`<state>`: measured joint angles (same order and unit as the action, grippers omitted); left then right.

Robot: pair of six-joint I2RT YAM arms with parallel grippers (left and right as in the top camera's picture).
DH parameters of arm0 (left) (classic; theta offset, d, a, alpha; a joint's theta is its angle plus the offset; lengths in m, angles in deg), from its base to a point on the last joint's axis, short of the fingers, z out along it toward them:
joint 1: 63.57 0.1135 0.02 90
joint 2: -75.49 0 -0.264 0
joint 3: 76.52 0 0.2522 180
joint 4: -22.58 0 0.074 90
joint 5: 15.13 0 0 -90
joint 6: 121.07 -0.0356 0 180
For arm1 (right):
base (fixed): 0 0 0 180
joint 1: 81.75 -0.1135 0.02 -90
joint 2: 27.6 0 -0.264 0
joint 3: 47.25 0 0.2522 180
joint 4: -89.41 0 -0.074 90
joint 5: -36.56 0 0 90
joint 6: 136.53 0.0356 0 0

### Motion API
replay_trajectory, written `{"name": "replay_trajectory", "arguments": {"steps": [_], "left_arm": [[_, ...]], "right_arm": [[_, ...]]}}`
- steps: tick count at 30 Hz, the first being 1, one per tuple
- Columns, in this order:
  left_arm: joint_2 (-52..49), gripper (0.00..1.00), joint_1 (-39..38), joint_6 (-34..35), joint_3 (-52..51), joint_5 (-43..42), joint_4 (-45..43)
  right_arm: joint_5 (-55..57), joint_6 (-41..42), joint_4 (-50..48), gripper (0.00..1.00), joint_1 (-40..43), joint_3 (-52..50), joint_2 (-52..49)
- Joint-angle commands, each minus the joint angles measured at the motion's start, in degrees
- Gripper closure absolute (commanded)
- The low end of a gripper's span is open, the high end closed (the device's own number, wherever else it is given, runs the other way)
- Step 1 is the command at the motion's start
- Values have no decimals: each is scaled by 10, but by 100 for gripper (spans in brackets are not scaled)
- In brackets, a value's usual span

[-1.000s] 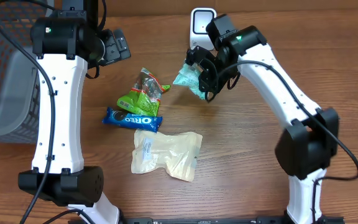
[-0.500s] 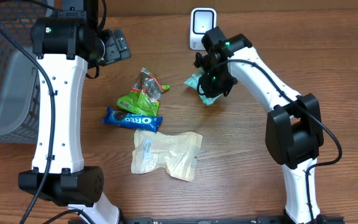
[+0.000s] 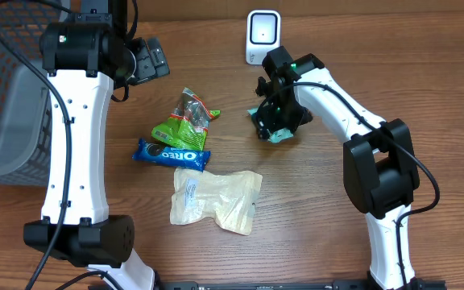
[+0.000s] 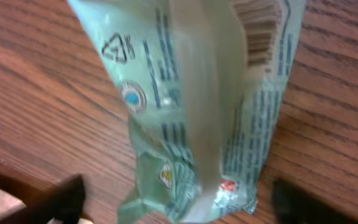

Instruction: Scan the item barcode

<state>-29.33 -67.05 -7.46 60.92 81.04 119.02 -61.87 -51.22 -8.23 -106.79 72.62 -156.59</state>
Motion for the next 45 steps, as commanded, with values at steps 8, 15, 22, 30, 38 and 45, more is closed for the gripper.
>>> {"name": "replay_trajectory", "arguments": {"steps": [8, 15, 22, 30, 38, 45], "left_arm": [[-6, 0, 1, -9, 2, -2, -2], [-6, 0, 1, -9, 2, -2, -2], [-6, 0, 1, -9, 2, -2, -2], [-6, 0, 1, -9, 2, -2, -2], [-6, 0, 1, -9, 2, -2, -2], [-6, 0, 1, -9, 2, -2, -2]], "right_arm": [[-146, 5, 54, 0, 65, 122, 77], [-266, 118, 96, 0, 190, 138, 110], [-371, 89, 92, 17, 255, 16, 103], [-375, 289, -123, 33, 227, -196, 103], [-308, 459, -264, 34, 189, -298, 103], [-303, 520, -386, 34, 162, -349, 103]]}}
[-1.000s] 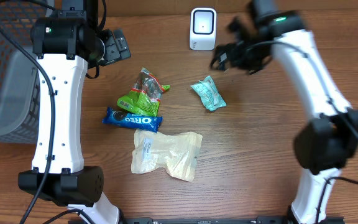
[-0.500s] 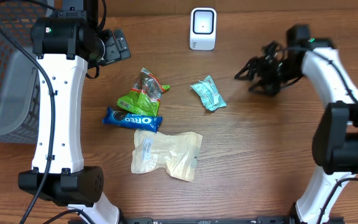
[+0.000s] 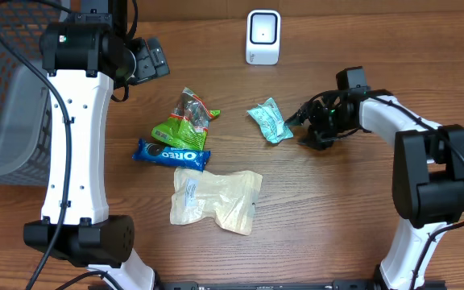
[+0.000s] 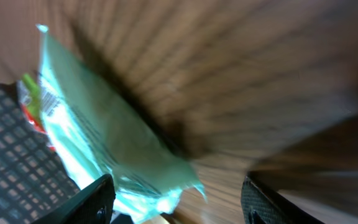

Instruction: Scan the item barcode

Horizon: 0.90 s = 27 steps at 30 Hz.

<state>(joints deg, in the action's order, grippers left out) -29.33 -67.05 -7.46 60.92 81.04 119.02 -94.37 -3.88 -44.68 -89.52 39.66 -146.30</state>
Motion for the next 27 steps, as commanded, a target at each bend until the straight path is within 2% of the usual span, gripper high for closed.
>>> {"name": "replay_trajectory", "arguments": {"steps": [1, 7, 10, 15, 18, 24, 27], "left_arm": [[-6, 0, 1, -9, 2, -2, -2], [-6, 0, 1, -9, 2, -2, -2], [-6, 0, 1, -9, 2, -2, -2], [-6, 0, 1, -9, 2, -2, -2], [-6, 0, 1, -9, 2, -2, -2], [-6, 0, 1, -9, 2, -2, -2], [-6, 0, 1, -9, 2, -2, -2]], "right_arm": [[27, 56, -32, 34, -14, -21, 0], [49, 71, -75, 34, -29, -24, 0], [52, 70, -94, 41, -35, -24, 0], [59, 51, -98, 80, -42, -23, 0], [59, 49, -98, 95, -42, -23, 1], [62, 2, -93, 96, -41, -21, 25], [106, -25, -71, 96, -41, -21, 60]]}}
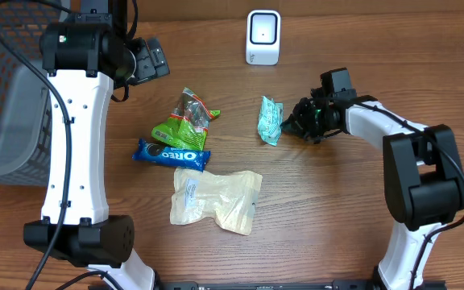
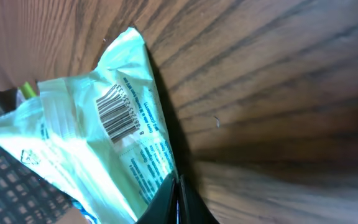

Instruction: Scan the item barcode

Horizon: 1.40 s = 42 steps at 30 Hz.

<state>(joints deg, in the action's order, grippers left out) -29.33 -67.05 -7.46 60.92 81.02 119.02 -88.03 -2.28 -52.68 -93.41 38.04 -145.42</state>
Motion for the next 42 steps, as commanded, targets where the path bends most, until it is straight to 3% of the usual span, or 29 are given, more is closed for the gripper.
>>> {"name": "replay_trajectory", "arguments": {"steps": [1, 7, 12, 16, 28, 35, 42], "left_arm": [[-6, 0, 1, -9, 2, -2, -2], [-6, 0, 1, -9, 2, -2, -2], [-6, 0, 1, -9, 2, -2, -2], [-6, 0, 1, -9, 2, -2, -2], [-6, 0, 1, -9, 2, -2, -2], [-6, 0, 1, -9, 2, -2, -2], [-6, 0, 1, -9, 2, -2, -2]], "right_arm": [[58, -55, 18, 96, -2, -5, 65], [166, -148, 120, 92, -20, 44, 139], [285, -219, 226, 57, -80, 156, 141], [376, -249, 248, 42, -148, 218, 141], [519, -301, 221, 40, -284, 230, 59], [565, -355, 201, 41, -300, 231, -30], [604, -372, 190, 41, -314, 231, -49]]}}
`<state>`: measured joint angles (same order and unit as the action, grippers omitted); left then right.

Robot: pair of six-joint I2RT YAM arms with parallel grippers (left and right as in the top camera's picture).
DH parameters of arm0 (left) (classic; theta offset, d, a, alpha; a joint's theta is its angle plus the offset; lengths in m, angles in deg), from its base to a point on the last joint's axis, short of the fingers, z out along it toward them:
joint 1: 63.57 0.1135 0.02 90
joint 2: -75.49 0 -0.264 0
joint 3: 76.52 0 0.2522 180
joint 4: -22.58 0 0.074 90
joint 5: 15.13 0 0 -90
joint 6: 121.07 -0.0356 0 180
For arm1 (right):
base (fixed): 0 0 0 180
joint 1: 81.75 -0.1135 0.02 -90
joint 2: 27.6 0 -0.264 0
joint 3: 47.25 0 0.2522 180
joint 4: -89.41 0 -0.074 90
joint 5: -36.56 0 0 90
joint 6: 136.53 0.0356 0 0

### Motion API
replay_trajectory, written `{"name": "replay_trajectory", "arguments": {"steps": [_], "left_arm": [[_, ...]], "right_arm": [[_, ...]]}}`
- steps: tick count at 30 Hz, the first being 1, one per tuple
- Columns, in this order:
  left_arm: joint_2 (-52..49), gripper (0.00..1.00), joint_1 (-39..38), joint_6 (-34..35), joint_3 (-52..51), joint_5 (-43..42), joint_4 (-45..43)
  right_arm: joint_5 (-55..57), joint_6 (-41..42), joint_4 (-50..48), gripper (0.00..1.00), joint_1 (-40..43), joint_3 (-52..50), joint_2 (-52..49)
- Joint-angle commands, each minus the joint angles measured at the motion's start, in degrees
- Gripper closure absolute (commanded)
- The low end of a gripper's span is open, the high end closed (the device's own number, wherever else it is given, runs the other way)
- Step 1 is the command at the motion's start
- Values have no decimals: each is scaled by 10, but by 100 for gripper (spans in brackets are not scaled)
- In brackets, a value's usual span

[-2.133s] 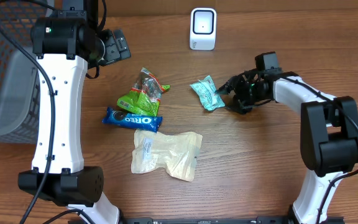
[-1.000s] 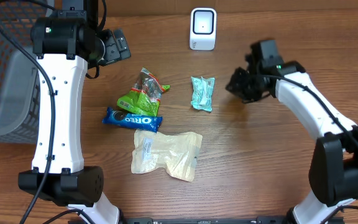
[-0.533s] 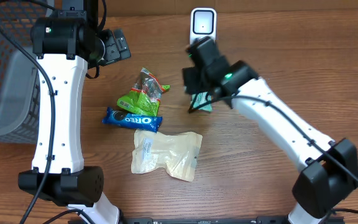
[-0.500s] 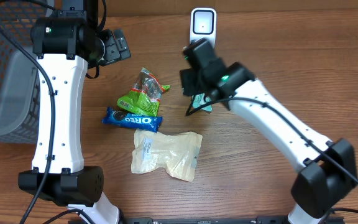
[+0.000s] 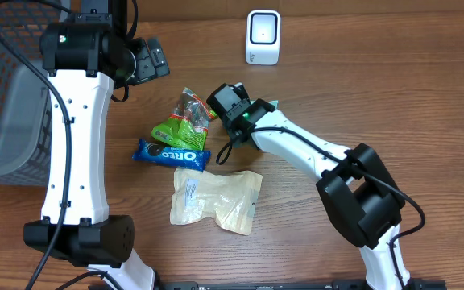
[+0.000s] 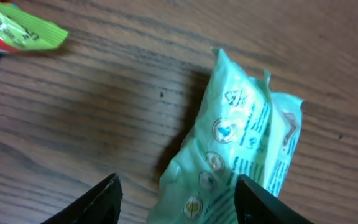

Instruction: Scan the item barcode

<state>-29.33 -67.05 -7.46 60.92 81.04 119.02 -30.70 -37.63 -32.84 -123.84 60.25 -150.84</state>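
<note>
The item is a mint-green packet (image 6: 238, 149) lying flat on the wooden table, its printed side with round icons facing up. My right gripper (image 6: 179, 202) hangs just above it, open, one finger on each side of the packet's near end. Seen from overhead, the right gripper (image 5: 234, 111) and its arm cover nearly the whole packet. The white barcode scanner (image 5: 263, 36) stands at the table's far edge, a good way behind. My left gripper (image 5: 147, 61) is held high at the far left, away from everything; its jaws cannot be made out.
Left of the packet lie a green and red snack bag (image 5: 184, 121), a blue Oreo pack (image 5: 171, 154) and a pale plastic pouch (image 5: 216, 197). A grey mesh basket (image 5: 2, 105) stands at the left edge.
My right gripper was low at the packet's right edge, shut. Now it is above the packet from the left side and open. The packet lies flat between the fingers.
At first my right gripper was over the packet, whose barcode side faced the wrist camera. Then it was open to the packet's right. Then it was shut at the packet's edge, with the packet turned. Now it hangs open over it. The left arm has not moved.
</note>
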Motion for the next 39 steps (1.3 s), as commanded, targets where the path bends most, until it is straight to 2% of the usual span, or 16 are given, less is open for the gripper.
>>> {"name": "replay_trajectory", "arguments": {"steps": [1, 8, 21, 23, 28, 32, 33, 39], "left_arm": [[-6, 0, 1, -9, 2, -2, -2], [-6, 1, 1, -9, 2, -2, -2], [-6, 0, 1, -9, 2, -2, -2], [-6, 0, 1, -9, 2, -2, -2], [-6, 0, 1, -9, 2, -2, -2], [-6, 0, 1, -9, 2, -2, -2], [-6, 0, 1, -9, 2, -2, -2], [-6, 0, 1, -9, 2, -2, -2]], "right_arm": [[32, -19, -9, 41, -9, 9, 3], [76, -27, 16, 41, -6, 9, -16], [48, -34, 63, 42, 9, 8, -40], [49, -36, 63, 45, 10, 8, -48], [58, -49, 59, 60, 10, 7, -51], [73, -49, 59, 91, 10, 7, -51], [72, -49, 60, 94, 10, 7, -51], [47, -43, 84, 96, 9, 28, -29]]}}
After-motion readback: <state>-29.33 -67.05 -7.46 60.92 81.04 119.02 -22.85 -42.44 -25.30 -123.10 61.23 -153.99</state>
